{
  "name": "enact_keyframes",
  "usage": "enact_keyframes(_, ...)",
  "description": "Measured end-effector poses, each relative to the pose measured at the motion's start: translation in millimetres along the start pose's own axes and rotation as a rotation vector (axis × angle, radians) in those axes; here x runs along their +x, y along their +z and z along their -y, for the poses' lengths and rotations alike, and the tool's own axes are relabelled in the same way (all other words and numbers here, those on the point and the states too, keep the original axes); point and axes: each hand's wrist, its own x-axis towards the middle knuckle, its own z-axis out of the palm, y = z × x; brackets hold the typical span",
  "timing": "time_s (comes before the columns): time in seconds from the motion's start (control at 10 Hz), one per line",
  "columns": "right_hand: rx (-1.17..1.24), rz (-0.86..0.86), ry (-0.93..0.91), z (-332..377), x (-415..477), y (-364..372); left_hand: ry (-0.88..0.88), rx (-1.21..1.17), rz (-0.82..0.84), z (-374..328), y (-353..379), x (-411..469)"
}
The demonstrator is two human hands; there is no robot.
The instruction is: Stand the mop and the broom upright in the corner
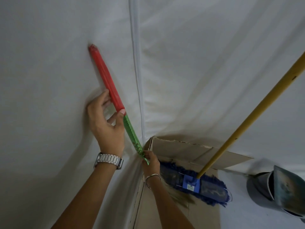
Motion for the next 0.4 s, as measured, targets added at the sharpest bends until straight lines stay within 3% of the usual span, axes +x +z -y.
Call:
enact_keyframes(0.2, -0.037, 0.159, 0.083, 2.7, -9.1, -20.9, 0.065, 0.141, -0.036, -3.6, 0.3, -12.5)
enact_keyframes(0.4, -0.212, 0.175, -0.049, -0.3, -22.7, -74.0, 0.185, 0.186, 0.023, -35.9, 11.2, -33.3)
